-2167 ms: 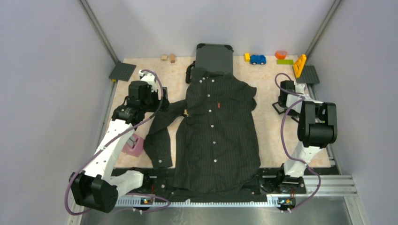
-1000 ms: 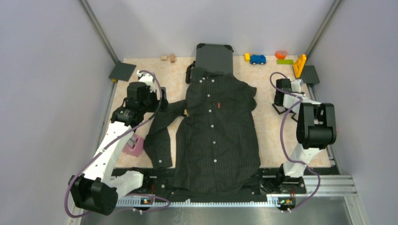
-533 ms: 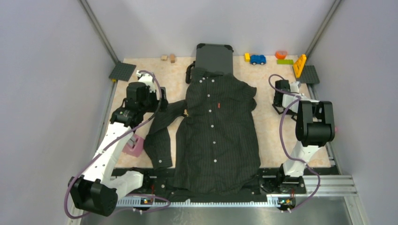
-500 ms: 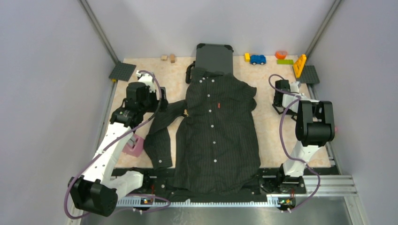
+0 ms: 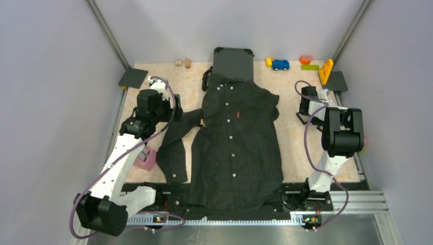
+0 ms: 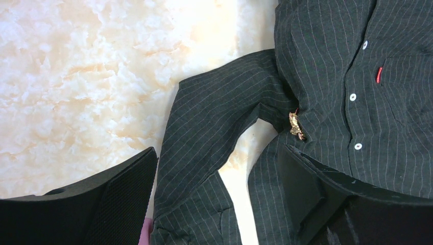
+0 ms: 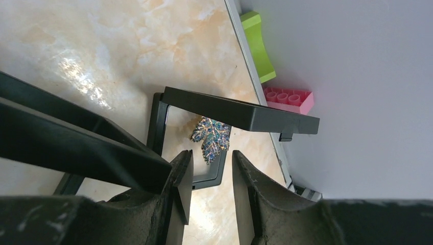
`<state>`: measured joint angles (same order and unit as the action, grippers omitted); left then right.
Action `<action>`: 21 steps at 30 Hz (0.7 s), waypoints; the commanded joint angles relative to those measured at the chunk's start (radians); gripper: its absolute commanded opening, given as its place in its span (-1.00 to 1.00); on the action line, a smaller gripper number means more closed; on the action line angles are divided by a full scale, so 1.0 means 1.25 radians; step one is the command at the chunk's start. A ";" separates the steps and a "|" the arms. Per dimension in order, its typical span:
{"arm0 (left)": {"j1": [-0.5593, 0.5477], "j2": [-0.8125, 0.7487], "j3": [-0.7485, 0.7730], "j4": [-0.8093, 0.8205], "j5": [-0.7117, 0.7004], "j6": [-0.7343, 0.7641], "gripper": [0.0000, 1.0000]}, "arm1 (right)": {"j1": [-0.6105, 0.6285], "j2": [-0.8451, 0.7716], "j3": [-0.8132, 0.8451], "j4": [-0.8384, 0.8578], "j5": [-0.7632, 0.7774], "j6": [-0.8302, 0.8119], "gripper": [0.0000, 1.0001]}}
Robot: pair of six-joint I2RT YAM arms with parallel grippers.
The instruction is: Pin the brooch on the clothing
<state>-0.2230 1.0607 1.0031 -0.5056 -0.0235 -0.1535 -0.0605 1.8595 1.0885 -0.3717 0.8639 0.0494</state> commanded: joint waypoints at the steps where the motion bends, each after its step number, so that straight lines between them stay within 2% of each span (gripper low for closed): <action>1: 0.004 -0.008 -0.007 0.034 0.002 0.007 0.84 | -0.010 0.002 0.029 -0.015 0.007 0.014 -0.29; 21: 0.004 -0.012 -0.007 0.033 0.002 0.007 0.84 | -0.022 0.022 0.038 -0.056 0.010 0.041 -0.32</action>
<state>-0.2230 1.0607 0.9997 -0.5007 -0.0235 -0.1535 -0.0772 1.8809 1.0889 -0.4252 0.8562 0.0822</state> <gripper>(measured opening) 0.919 0.344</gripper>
